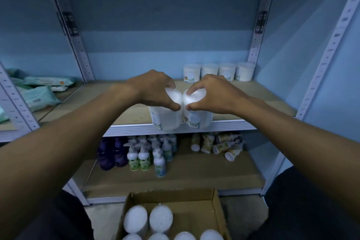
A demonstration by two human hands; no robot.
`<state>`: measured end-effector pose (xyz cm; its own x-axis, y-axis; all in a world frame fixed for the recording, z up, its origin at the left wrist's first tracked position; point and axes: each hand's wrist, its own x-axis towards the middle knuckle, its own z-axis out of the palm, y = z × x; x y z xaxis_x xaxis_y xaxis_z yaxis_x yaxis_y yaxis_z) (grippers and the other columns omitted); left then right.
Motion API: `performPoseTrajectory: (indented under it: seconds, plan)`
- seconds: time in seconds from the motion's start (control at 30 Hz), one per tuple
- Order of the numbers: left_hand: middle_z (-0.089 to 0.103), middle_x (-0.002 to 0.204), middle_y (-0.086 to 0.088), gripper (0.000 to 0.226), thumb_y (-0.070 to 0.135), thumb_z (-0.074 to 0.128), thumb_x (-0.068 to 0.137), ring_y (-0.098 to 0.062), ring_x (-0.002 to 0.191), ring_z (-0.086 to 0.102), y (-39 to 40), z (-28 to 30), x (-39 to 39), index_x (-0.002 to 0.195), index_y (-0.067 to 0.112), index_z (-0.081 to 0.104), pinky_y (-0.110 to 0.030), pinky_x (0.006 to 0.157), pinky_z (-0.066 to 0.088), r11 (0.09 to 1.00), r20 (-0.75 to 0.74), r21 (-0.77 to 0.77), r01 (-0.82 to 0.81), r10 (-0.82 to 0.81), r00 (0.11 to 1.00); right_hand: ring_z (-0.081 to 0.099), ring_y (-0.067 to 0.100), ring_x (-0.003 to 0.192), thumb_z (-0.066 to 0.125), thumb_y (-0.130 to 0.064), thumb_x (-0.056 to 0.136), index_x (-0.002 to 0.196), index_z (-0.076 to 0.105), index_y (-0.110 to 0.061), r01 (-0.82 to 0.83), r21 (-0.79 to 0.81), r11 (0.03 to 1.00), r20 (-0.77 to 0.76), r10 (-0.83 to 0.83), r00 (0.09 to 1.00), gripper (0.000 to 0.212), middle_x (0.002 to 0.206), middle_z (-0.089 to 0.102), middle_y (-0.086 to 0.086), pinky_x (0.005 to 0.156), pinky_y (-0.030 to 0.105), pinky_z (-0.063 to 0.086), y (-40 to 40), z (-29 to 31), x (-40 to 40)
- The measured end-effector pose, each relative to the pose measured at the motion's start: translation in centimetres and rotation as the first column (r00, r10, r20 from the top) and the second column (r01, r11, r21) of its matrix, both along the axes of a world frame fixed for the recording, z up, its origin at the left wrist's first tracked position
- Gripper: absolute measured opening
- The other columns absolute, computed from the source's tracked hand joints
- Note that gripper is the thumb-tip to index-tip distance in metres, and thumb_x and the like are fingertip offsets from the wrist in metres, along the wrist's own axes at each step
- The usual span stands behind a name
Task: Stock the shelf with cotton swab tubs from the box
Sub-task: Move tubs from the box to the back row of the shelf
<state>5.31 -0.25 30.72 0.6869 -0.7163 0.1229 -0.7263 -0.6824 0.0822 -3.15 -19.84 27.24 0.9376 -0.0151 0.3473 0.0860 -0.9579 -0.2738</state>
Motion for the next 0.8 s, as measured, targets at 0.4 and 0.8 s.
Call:
performPoseTrajectory:
  seconds: [0.4, 0.8]
  plan:
    - [0.058, 0.133, 0.008, 0.075, 0.064, 0.072, 0.068, -0.016, 0.119, 0.054, -1.7, 0.3, 4.9, 0.131, 0.026, 0.057, -0.035, 0.095, 0.048, 0.999, -0.022, 0.038, -0.036, 0.037, 0.999, 0.056, 0.011, 0.110, 0.080, -0.049, 0.073, 0.111, 0.075, -0.031, 0.038, 0.039, 0.999, -0.036, -0.036, 0.999, 0.042, 0.116, 0.065, -0.006, 0.079, 0.026, 0.042, -0.4, 0.5, 4.5]
    - [0.061, 0.118, 0.007, 0.055, 0.063, 0.074, 0.063, -0.017, 0.105, 0.056, -2.3, -2.6, 9.4, 0.106, 0.032, 0.058, -0.038, 0.087, 0.052, 0.996, -0.125, 0.003, -0.084, 0.084, 0.989, 0.062, 0.013, 0.100, 0.079, -0.053, 0.071, 0.099, 0.074, -0.031, 0.082, 0.076, 0.994, -0.084, -0.075, 0.994, 0.036, 0.107, 0.067, -0.005, 0.080, 0.032, 0.052, -0.4, -1.8, 8.8]
